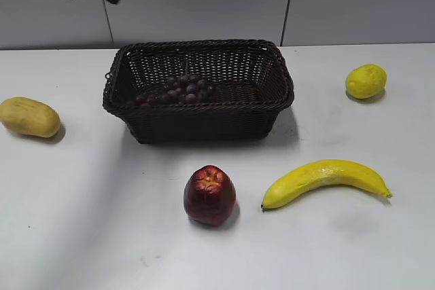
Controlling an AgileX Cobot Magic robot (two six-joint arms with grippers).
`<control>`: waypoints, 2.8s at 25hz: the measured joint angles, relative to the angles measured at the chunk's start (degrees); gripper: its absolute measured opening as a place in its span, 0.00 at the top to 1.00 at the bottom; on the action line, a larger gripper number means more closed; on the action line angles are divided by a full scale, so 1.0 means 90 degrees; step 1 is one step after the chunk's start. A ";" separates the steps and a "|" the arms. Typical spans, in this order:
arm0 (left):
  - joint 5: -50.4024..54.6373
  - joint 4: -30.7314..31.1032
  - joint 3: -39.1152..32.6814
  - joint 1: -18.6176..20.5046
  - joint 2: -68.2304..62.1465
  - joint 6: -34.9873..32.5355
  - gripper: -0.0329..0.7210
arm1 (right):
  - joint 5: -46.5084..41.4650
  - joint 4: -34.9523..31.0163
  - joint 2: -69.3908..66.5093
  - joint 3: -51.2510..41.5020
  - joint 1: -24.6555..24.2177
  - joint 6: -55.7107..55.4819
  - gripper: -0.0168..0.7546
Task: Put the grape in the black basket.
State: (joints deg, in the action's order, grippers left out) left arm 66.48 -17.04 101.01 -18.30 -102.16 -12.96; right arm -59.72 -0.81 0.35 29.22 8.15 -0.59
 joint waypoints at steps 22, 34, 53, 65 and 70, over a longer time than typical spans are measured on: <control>0.0121 0.1391 -0.4751 0.1316 0.5116 0.0853 0.18 | 0.0000 0.0000 0.0000 0.0000 0.0000 0.0000 0.21; -0.0101 0.1531 -0.7419 0.1316 0.9153 0.1194 0.18 | 0.0000 0.0000 0.0000 0.0000 0.0000 0.0000 0.21; -0.0478 0.1524 -0.8179 0.1316 1.0353 0.1208 0.22 | 0.0000 0.0000 0.0000 0.0000 0.0000 0.0000 0.21; -0.0503 0.1524 -0.8179 0.1338 1.0945 0.1208 0.29 | 0.0000 0.0000 0.0000 0.0000 0.0000 -0.0002 0.21; -0.0498 0.1524 -0.8179 0.1628 1.1364 0.1208 0.35 | 0.0000 0.0000 0.0000 0.0000 0.0000 -0.0002 0.21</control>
State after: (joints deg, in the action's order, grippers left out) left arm 62.00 -3.33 27.40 -3.64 0.12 -2.08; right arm -59.72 -0.81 0.35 29.22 8.15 -0.61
